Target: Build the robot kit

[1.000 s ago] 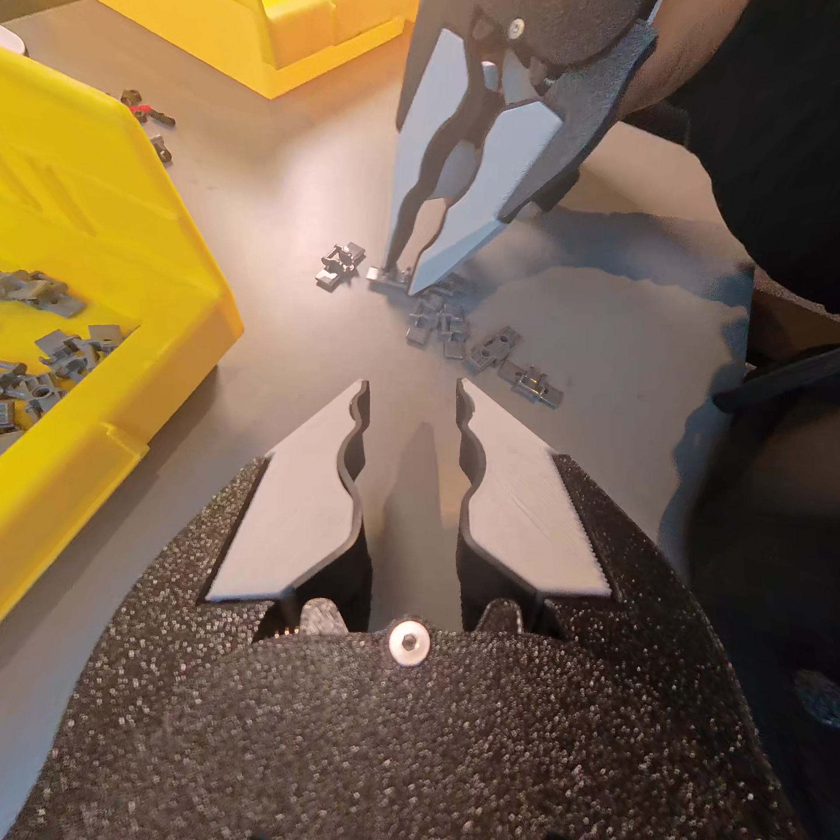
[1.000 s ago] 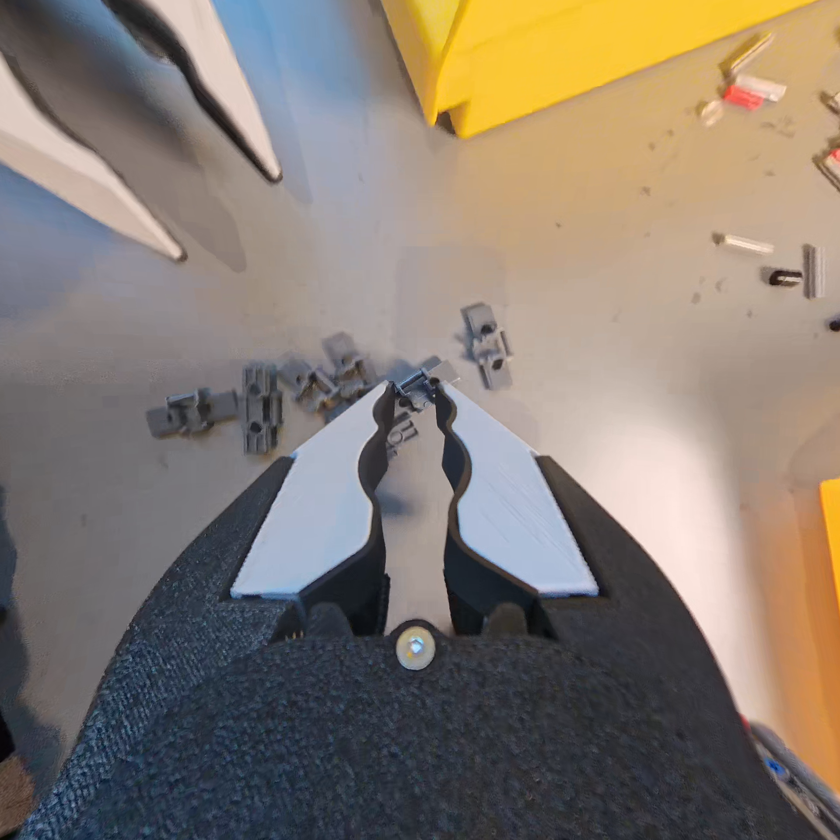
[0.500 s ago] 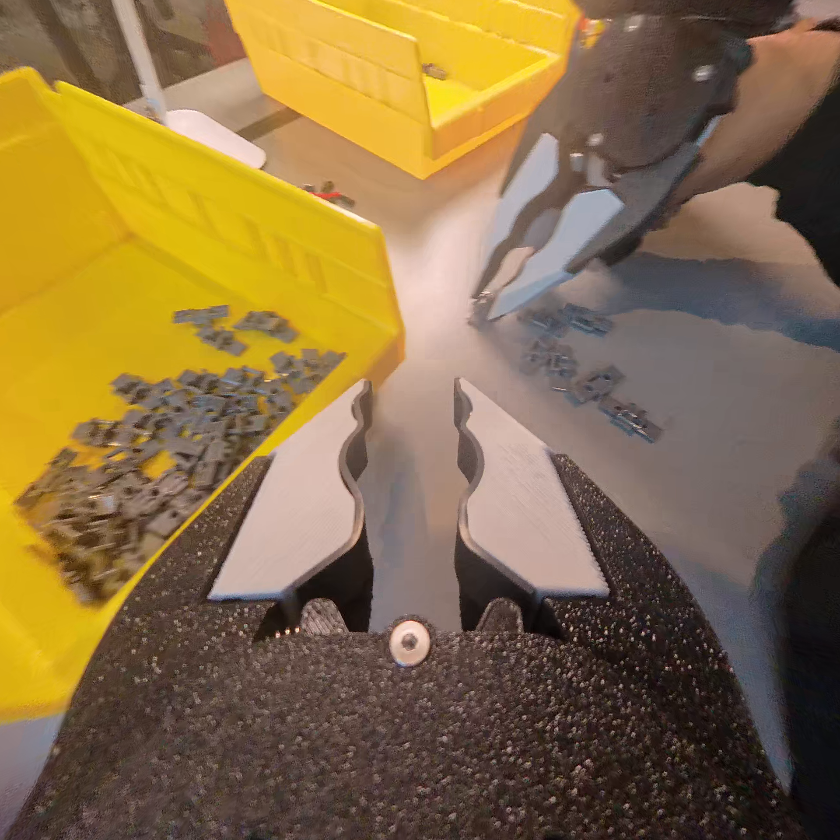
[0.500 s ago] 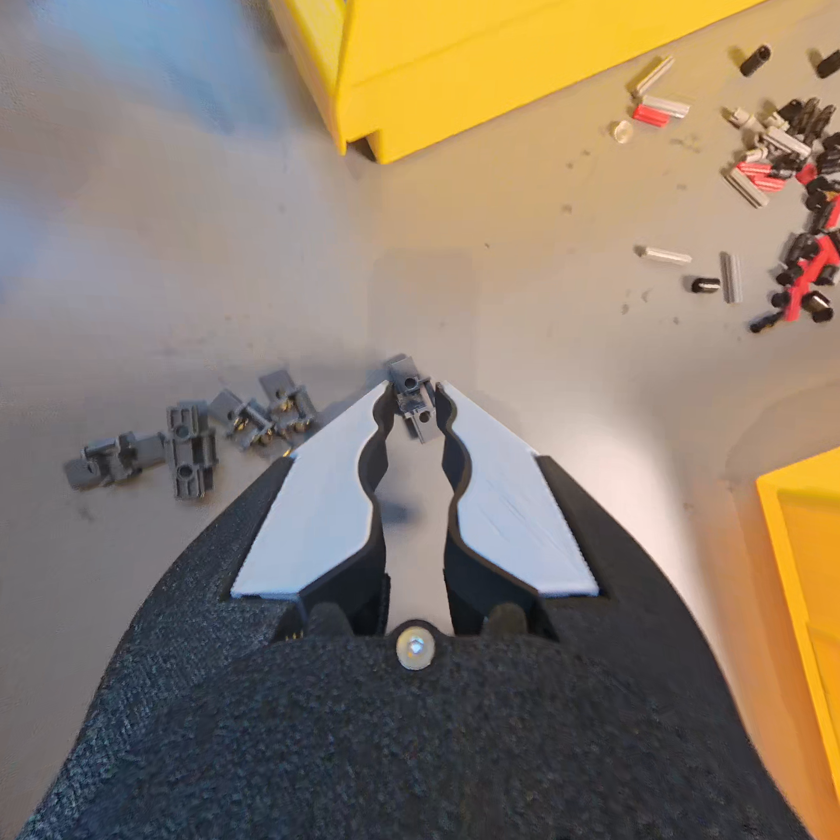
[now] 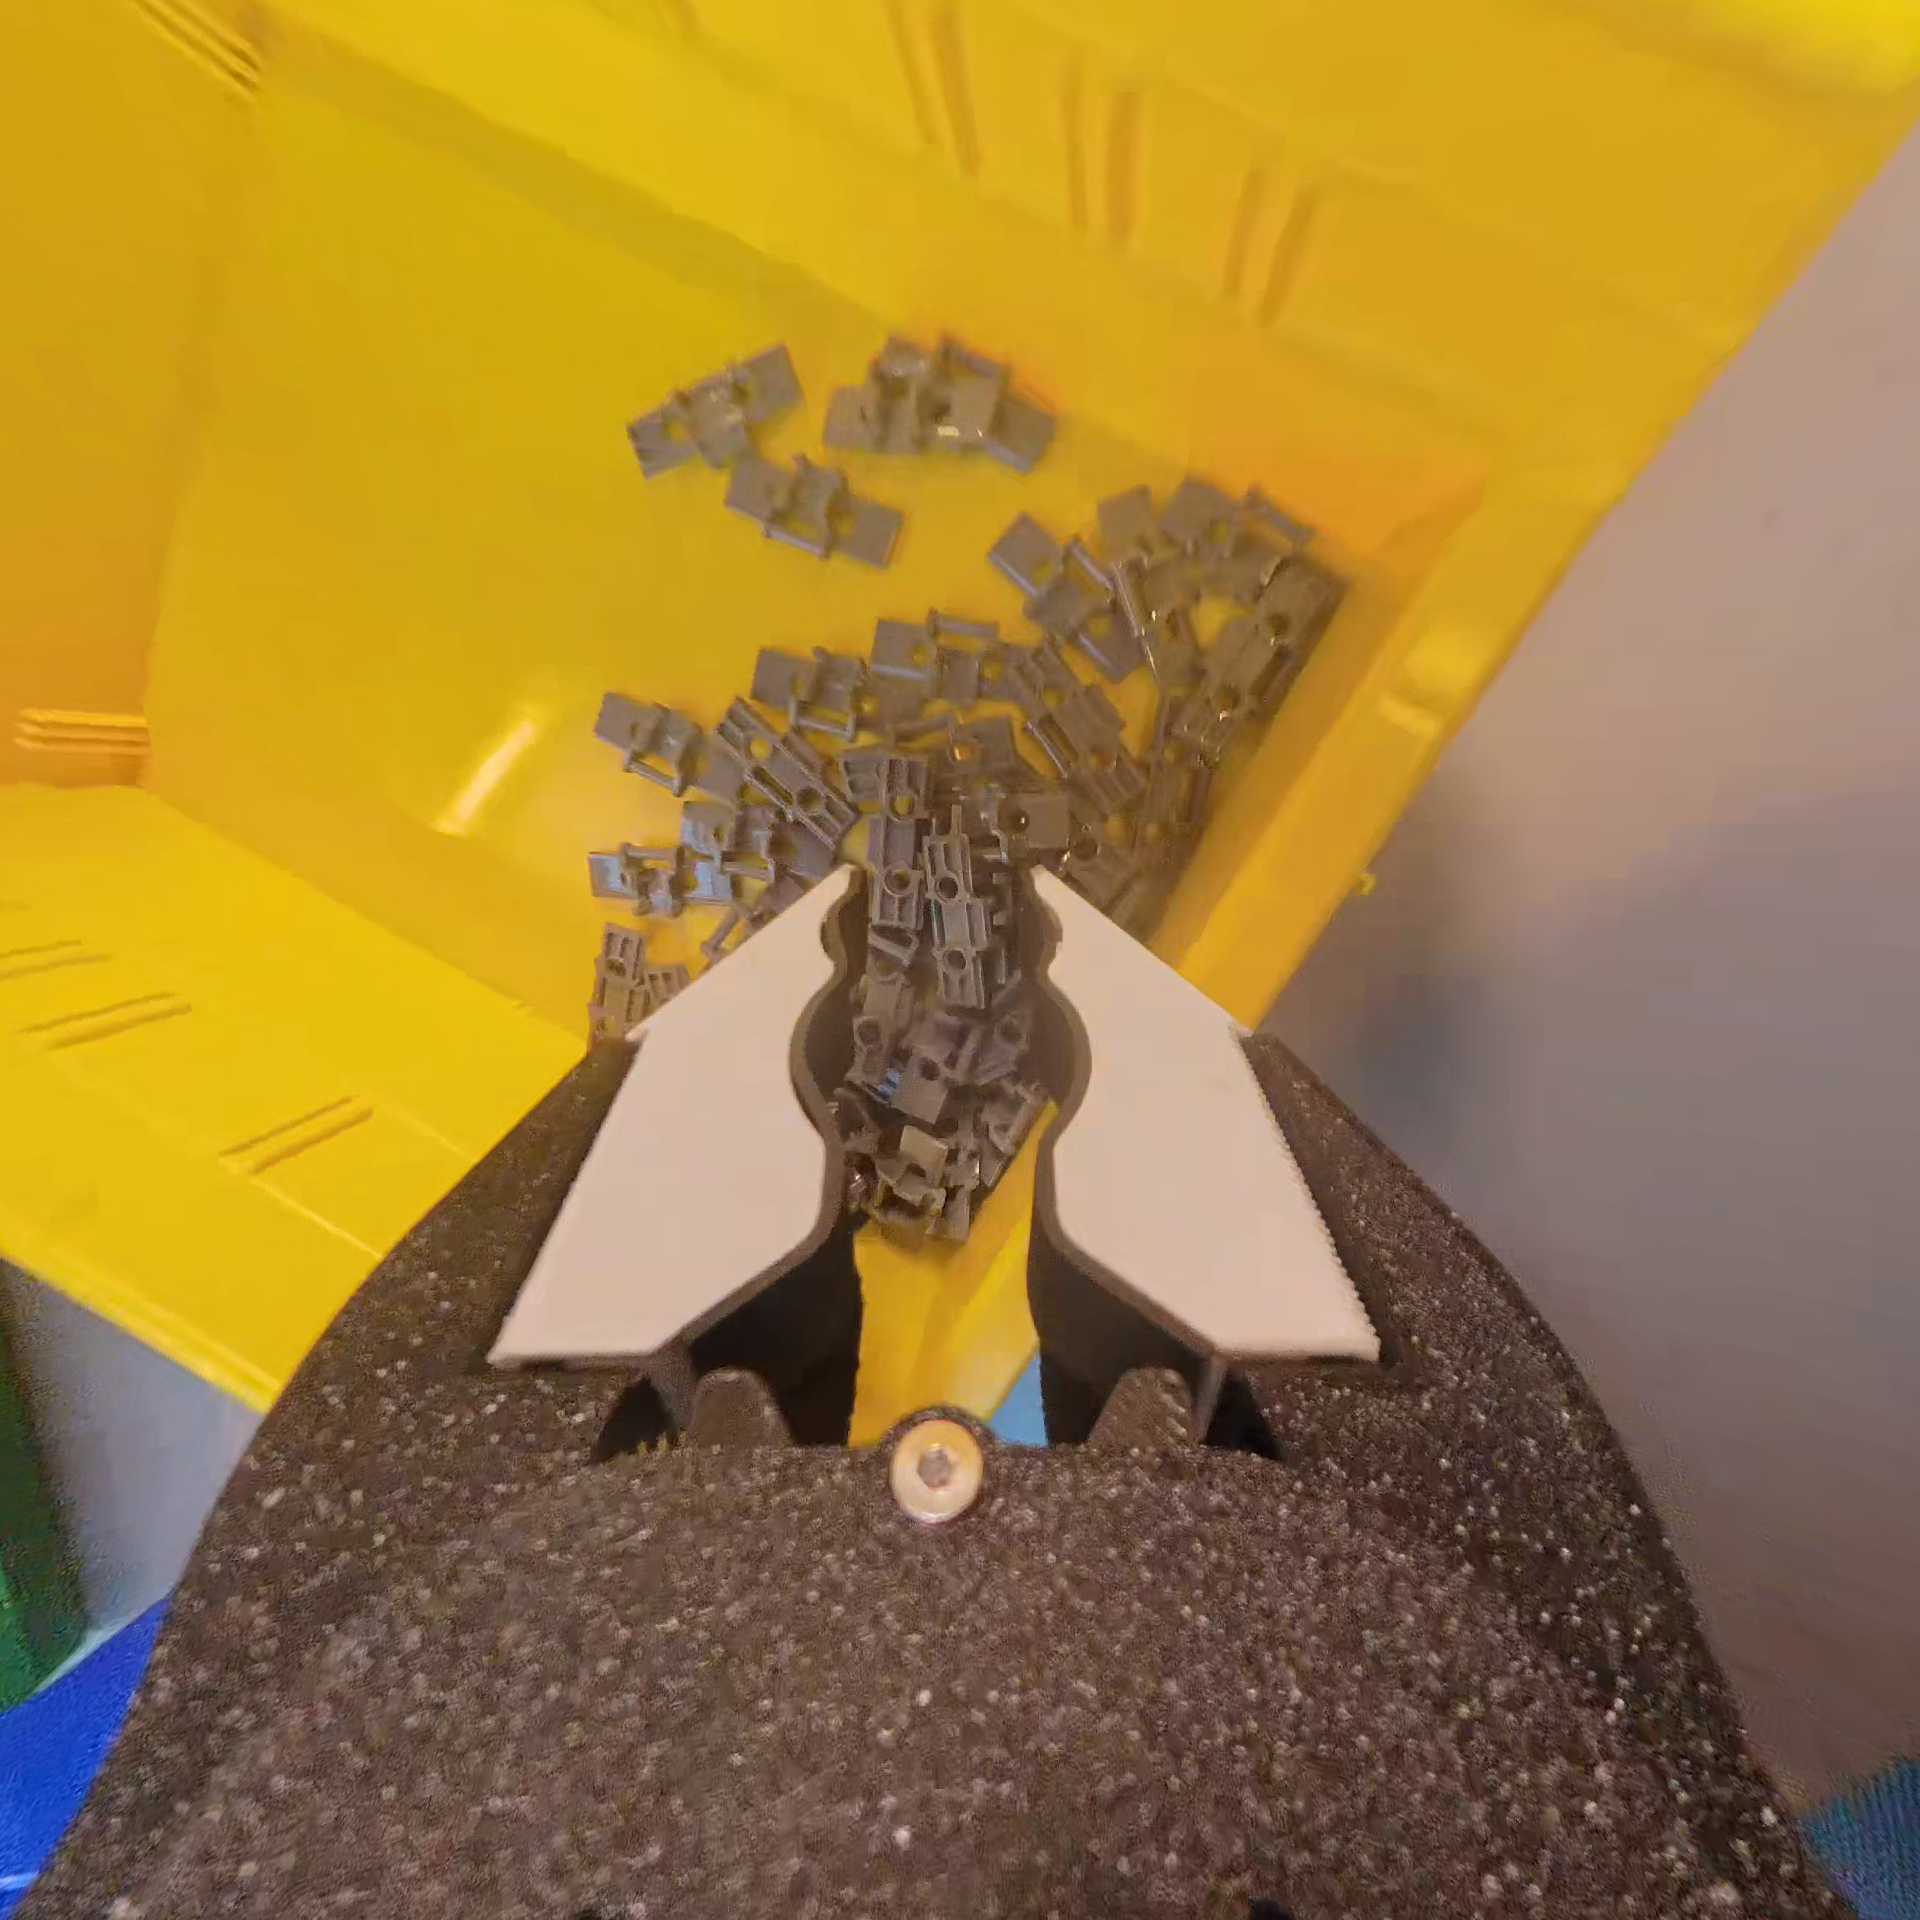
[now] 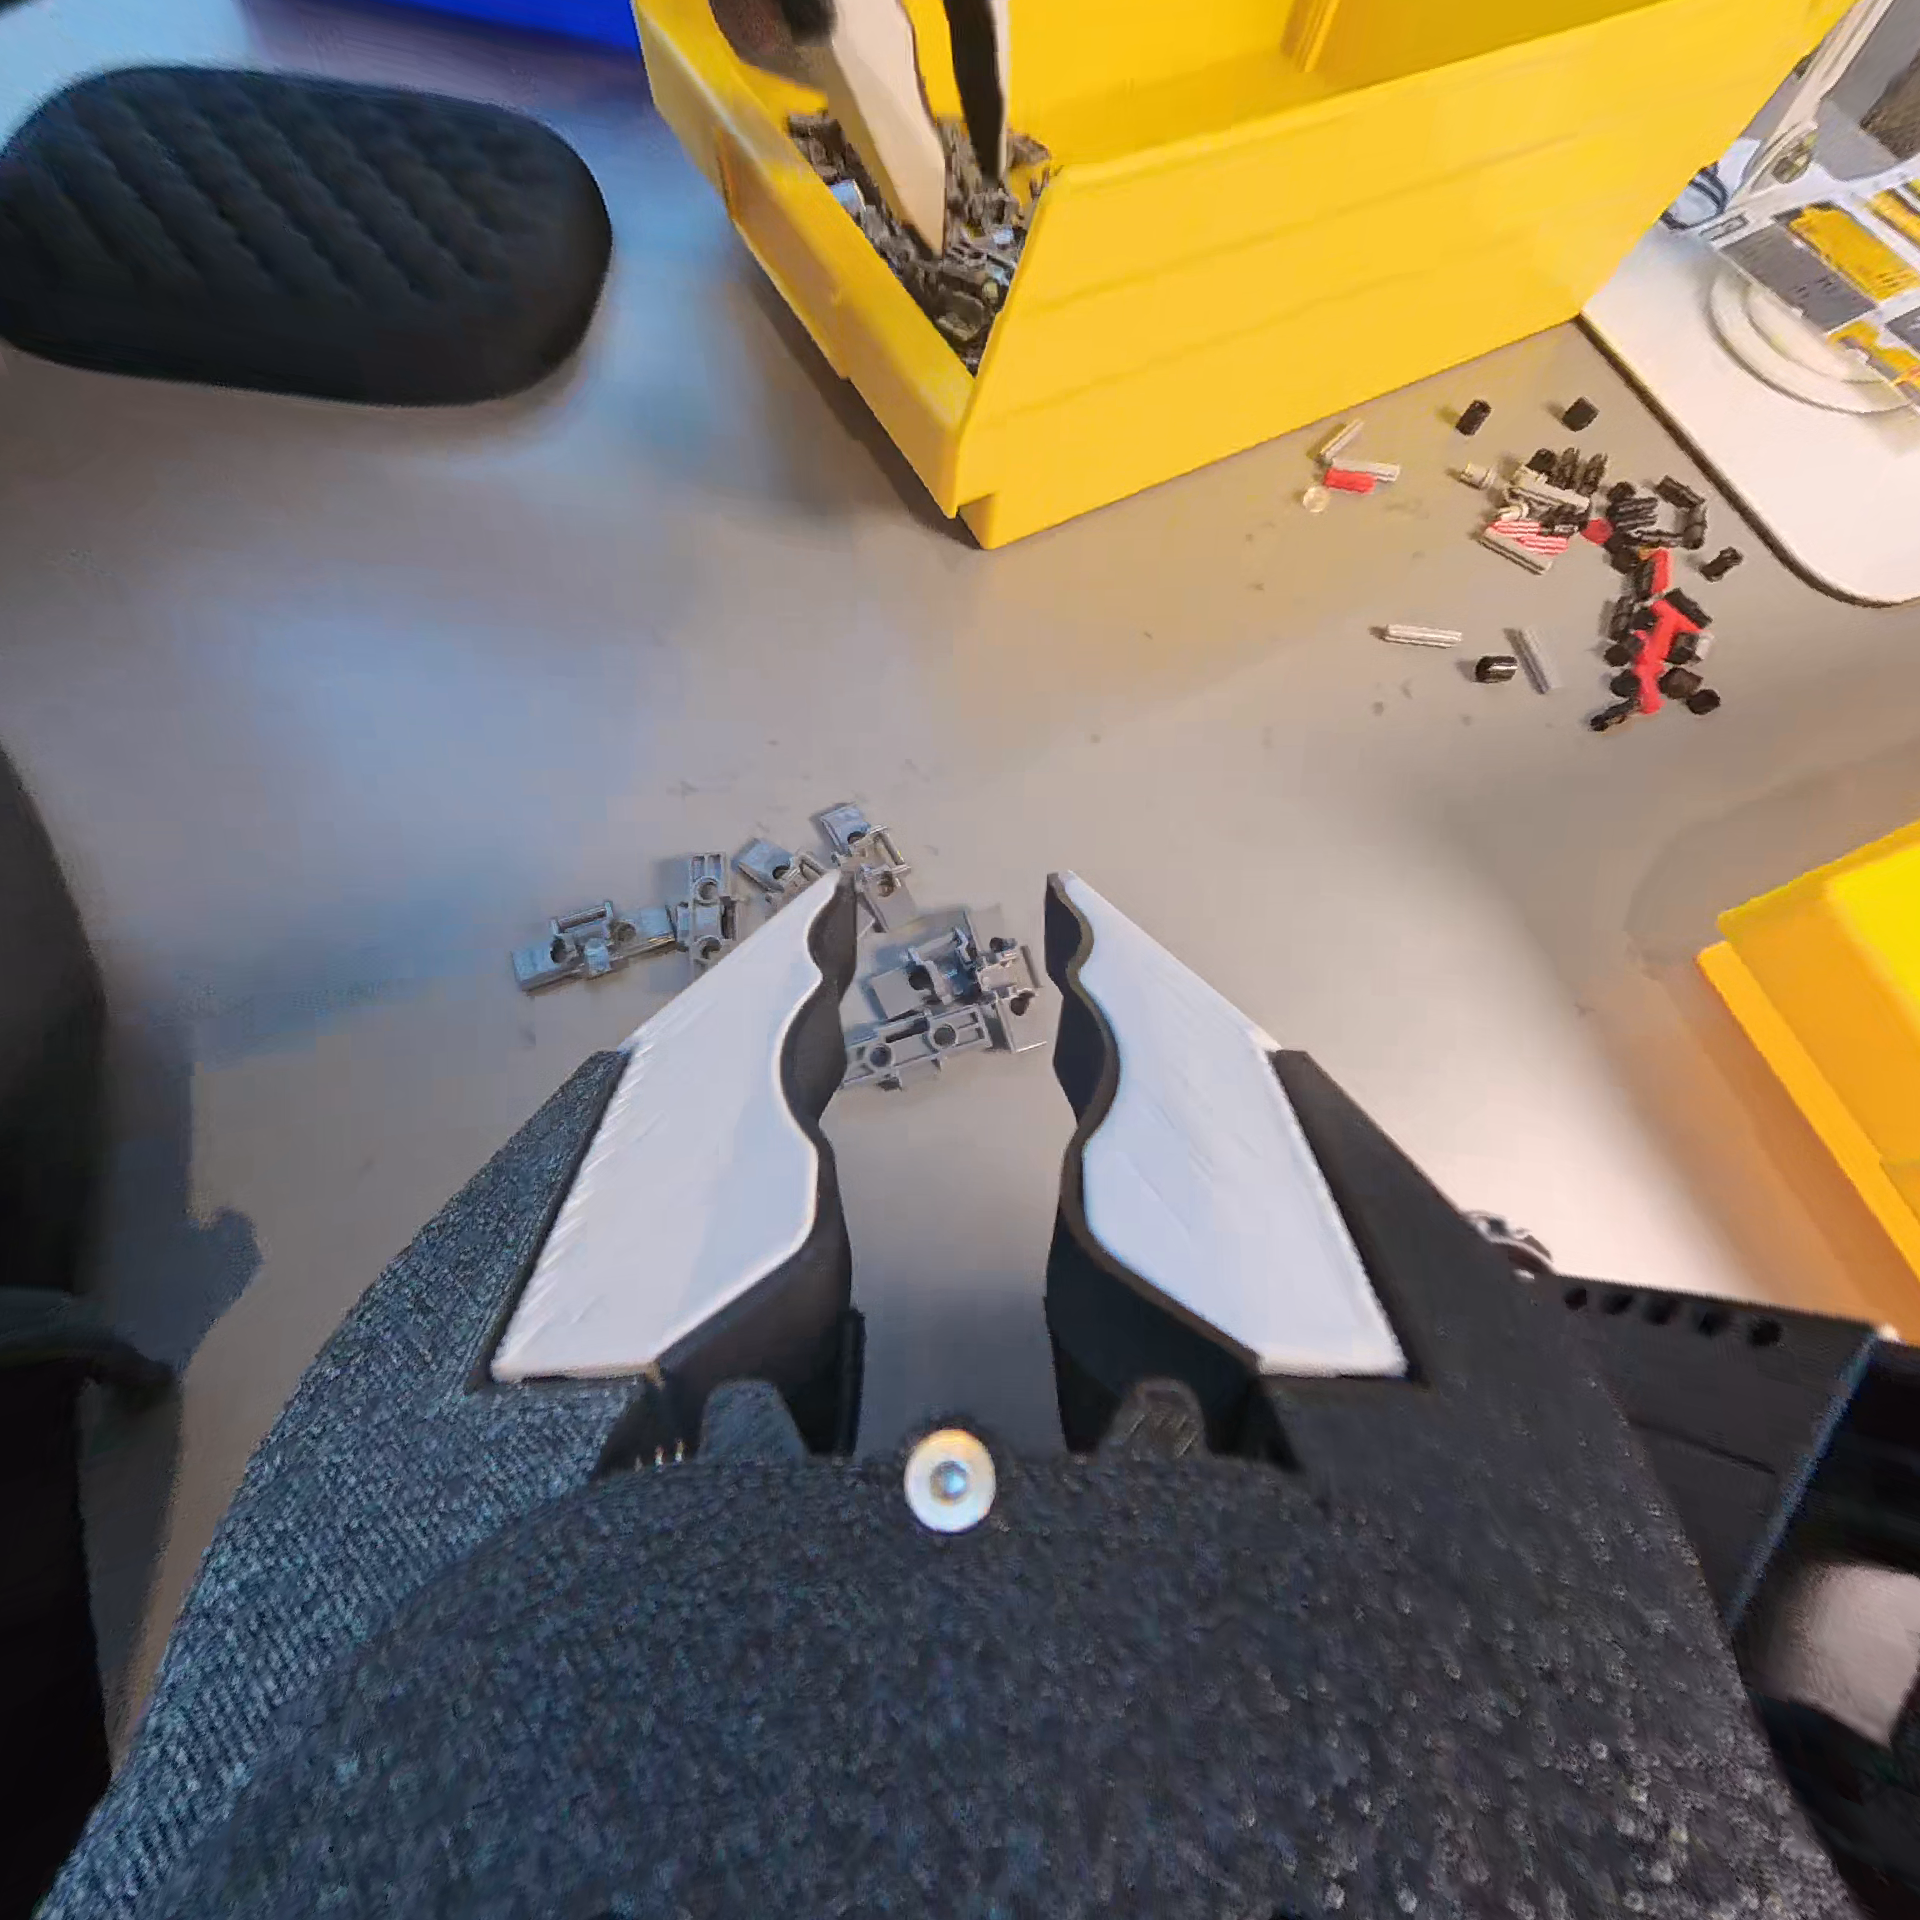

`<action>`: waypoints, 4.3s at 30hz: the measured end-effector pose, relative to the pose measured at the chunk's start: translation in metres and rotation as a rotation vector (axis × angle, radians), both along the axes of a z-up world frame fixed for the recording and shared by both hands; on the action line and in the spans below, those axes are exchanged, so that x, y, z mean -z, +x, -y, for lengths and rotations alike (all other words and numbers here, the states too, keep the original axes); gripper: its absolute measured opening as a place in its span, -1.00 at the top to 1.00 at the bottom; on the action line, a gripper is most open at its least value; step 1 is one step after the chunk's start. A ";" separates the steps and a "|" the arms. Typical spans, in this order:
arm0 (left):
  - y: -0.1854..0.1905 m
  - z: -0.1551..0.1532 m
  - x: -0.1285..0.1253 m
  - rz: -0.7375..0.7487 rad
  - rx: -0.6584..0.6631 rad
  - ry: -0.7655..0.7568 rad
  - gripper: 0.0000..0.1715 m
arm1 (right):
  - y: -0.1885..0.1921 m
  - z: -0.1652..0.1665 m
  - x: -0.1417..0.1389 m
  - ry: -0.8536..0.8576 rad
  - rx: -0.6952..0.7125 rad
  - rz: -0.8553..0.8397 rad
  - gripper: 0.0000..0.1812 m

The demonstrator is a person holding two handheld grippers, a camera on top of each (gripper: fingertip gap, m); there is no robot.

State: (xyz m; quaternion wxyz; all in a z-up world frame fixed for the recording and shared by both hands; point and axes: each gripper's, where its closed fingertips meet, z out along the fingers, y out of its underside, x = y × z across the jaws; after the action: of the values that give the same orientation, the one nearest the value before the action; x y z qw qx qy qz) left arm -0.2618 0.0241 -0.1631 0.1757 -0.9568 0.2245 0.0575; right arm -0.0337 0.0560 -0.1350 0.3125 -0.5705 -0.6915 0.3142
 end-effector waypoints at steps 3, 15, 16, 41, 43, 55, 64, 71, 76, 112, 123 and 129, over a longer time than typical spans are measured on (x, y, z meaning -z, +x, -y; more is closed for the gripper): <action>0.000 0.002 0.012 -0.021 0.026 -0.107 0.74 | 0.006 0.000 -0.003 -0.036 0.014 -0.063 0.63; -0.010 0.004 0.005 -0.004 0.023 -0.124 0.86 | 0.016 0.005 -0.024 -0.137 0.019 -0.226 0.67; -0.007 0.003 -0.002 0.023 0.027 -0.087 0.86 | 0.017 0.004 -0.024 -0.138 0.026 -0.229 0.67; 0.174 -0.003 -0.047 0.641 0.358 0.402 0.71 | 0.016 0.011 -0.022 -0.126 0.078 -0.228 0.66; 0.133 -0.016 -0.060 0.536 0.224 0.465 0.72 | 0.017 0.009 -0.022 -0.130 0.089 -0.235 0.66; -0.003 -0.023 0.017 0.053 -0.114 0.079 0.71 | 0.013 0.009 -0.017 -0.157 0.079 -0.249 0.66; -0.006 -0.029 0.024 0.024 -0.069 0.021 0.80 | 0.018 0.002 -0.013 -0.180 0.101 -0.249 0.66; -0.003 -0.033 0.011 0.034 -0.032 0.078 0.90 | 0.017 0.004 -0.011 -0.184 0.095 -0.249 0.66; 0.000 -0.033 -0.001 0.036 -0.009 0.124 0.93 | 0.018 0.005 -0.012 -0.179 0.095 -0.250 0.66; 0.009 -0.036 0.022 0.137 0.000 0.033 0.90 | 0.021 -0.001 -0.012 -0.199 0.123 -0.271 0.66; 0.146 0.012 -0.065 0.583 0.311 0.334 0.91 | 0.013 0.003 -0.018 -0.213 0.106 -0.305 0.66; 0.169 0.001 -0.042 0.595 0.237 0.452 0.78 | 0.002 0.007 -0.027 -0.183 0.075 -0.310 0.66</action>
State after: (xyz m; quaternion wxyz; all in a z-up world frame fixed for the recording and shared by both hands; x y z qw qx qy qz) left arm -0.0931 0.0234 -0.1211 0.4447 -0.8363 0.2544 -0.1954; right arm -0.0315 0.0490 -0.1084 0.3736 -0.5668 -0.5818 0.4480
